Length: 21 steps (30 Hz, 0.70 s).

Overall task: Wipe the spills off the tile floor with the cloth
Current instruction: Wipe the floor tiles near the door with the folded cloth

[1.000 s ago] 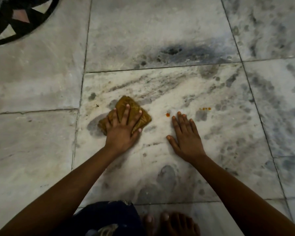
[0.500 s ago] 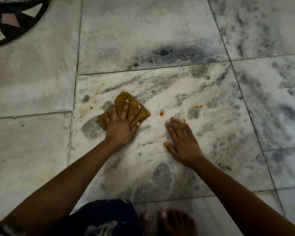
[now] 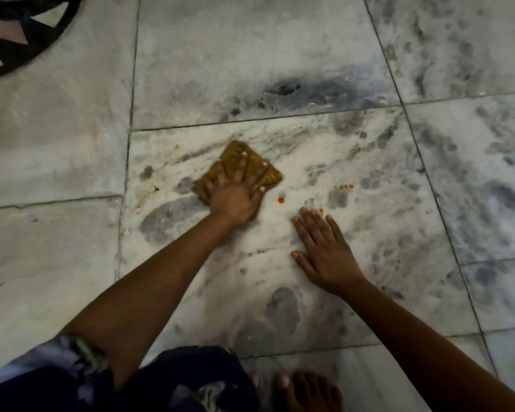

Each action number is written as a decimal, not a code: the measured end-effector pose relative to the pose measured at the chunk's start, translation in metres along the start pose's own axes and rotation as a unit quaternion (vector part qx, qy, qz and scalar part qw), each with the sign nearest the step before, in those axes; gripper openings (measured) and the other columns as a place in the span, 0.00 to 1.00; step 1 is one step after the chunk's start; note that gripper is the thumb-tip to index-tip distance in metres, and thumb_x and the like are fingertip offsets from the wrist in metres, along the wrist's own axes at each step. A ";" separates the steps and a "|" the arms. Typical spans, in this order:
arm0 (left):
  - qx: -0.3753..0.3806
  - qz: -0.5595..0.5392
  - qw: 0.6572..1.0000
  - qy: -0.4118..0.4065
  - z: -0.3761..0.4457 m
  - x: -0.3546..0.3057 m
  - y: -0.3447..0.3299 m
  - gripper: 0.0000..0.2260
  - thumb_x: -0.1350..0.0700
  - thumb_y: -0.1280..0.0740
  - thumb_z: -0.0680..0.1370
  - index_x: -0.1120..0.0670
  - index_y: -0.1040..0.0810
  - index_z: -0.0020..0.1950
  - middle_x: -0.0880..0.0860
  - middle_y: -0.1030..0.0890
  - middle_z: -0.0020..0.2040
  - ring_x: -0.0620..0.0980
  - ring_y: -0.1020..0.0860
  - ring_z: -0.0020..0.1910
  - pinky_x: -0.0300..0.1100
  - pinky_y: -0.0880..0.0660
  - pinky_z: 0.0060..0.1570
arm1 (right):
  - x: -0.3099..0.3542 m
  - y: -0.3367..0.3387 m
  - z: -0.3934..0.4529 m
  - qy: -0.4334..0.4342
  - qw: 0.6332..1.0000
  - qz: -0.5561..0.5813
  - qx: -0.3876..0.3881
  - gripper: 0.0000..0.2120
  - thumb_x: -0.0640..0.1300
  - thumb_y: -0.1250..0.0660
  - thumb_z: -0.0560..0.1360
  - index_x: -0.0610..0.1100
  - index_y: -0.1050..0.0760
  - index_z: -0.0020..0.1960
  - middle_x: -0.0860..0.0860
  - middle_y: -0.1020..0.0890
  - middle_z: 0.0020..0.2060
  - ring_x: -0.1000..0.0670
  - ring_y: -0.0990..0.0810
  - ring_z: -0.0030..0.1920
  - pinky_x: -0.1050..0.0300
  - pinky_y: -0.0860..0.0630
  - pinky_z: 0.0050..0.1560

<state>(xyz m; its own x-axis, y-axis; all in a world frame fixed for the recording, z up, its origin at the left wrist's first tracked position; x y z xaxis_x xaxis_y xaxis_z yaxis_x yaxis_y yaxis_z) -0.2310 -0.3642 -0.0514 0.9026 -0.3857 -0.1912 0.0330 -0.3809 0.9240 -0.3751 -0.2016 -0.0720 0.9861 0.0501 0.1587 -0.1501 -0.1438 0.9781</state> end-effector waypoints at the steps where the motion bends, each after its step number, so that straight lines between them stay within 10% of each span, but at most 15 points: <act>1: 0.005 0.012 1.000 -0.026 -0.003 -0.014 -0.005 0.24 0.37 0.53 0.79 0.35 0.53 0.74 0.47 0.58 0.78 0.68 0.58 0.73 0.69 0.54 0.66 | -0.002 0.000 -0.002 -0.003 1.000 0.000 0.000 0.30 0.58 0.54 0.79 0.41 0.40 0.74 0.41 0.39 0.73 0.44 0.41 0.73 0.45 0.47 0.72; 11: -0.002 0.057 0.996 -0.070 -0.030 0.024 -0.002 0.26 0.33 0.62 0.73 0.31 0.52 0.72 0.45 0.54 0.78 0.64 0.55 0.75 0.66 0.53 0.67 | -0.016 0.002 -0.016 -0.049 0.999 0.016 -0.009 0.31 0.59 0.57 0.79 0.41 0.42 0.75 0.43 0.42 0.74 0.46 0.44 0.74 0.47 0.49 0.72; 21: 0.010 0.073 0.983 -0.167 -0.026 -0.082 -0.024 0.24 0.36 0.59 0.76 0.33 0.52 0.73 0.46 0.56 0.78 0.65 0.60 0.74 0.68 0.59 0.68 | -0.027 0.012 -0.031 -0.132 0.991 0.027 0.001 0.31 0.59 0.58 0.79 0.41 0.40 0.73 0.42 0.37 0.73 0.45 0.40 0.73 0.47 0.49 0.72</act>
<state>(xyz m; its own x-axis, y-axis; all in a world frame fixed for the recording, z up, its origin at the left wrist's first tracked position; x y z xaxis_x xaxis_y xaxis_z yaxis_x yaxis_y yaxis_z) -0.2948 -0.3013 -0.0490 0.7059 -0.6904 -0.1580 -0.0979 -0.3161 0.9437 -0.4056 -0.1739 -0.0608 0.9611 -0.2185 0.1692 -0.2026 -0.1405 0.9691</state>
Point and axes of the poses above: each hand's wrist, its own z-axis towards the middle knuckle, its own y-axis out of the back of the hand, x = y × z, the point moved 3 cm from there along z, towards the middle knuckle
